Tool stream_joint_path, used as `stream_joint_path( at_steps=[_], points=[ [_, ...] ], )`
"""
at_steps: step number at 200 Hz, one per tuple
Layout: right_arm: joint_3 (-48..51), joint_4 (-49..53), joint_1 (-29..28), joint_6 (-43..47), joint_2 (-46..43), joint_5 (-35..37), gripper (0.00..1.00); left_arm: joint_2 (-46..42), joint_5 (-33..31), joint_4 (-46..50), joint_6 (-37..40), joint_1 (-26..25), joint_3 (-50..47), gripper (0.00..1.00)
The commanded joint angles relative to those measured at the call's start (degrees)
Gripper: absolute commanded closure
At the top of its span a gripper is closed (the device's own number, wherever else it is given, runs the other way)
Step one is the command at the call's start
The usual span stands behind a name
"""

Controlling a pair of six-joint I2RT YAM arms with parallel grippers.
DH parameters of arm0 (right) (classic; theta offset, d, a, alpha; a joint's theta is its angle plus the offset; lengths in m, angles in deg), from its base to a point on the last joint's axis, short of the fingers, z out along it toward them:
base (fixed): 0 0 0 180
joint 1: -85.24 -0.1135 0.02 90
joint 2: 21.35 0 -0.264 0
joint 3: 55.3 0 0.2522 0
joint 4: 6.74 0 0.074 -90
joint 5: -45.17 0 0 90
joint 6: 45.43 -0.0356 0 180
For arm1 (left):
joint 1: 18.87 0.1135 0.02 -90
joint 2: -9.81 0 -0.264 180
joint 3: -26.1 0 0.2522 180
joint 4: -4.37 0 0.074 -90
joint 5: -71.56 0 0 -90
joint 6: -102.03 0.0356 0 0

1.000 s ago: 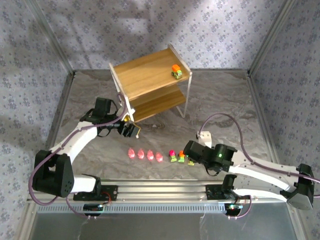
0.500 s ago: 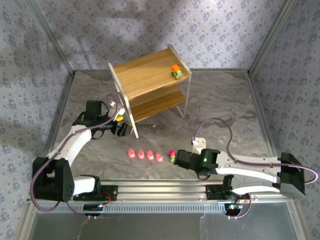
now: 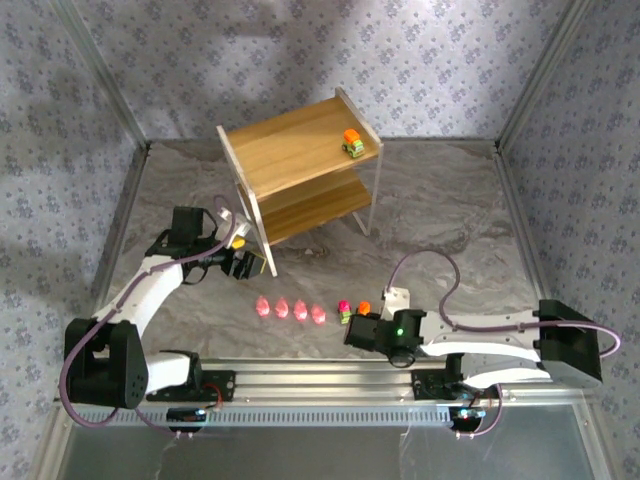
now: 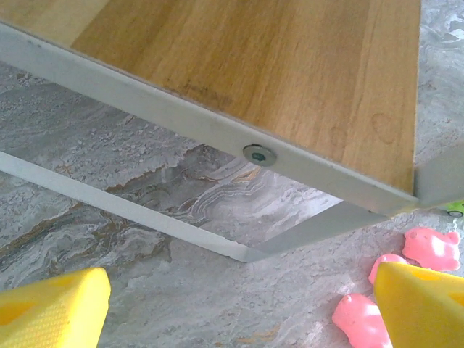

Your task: Place and organize the plastic toys onto the shelf

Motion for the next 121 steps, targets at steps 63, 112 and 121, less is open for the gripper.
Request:
stream_joint_path(
  at_steps=[63, 112, 121],
  points=[
    [2.9, -1.5, -0.6, -6.1, 2.7, 3.4, 0.43, -1.0, 0.6, -1.4, -0.7, 0.4, -0.5, 0.06],
    [3.7, -4.2, 1.3, -3.3, 2.5, 2.7, 0.43, -1.2, 1.5, -1.1, -0.4, 0.4, -0.7, 0.05],
    [4.0, -4.6, 1.6, -2.8, 2.5, 2.6, 0.43, -1.2, 1.5, -1.1, -0.4, 0.4, -0.8, 0.05]
  ],
)
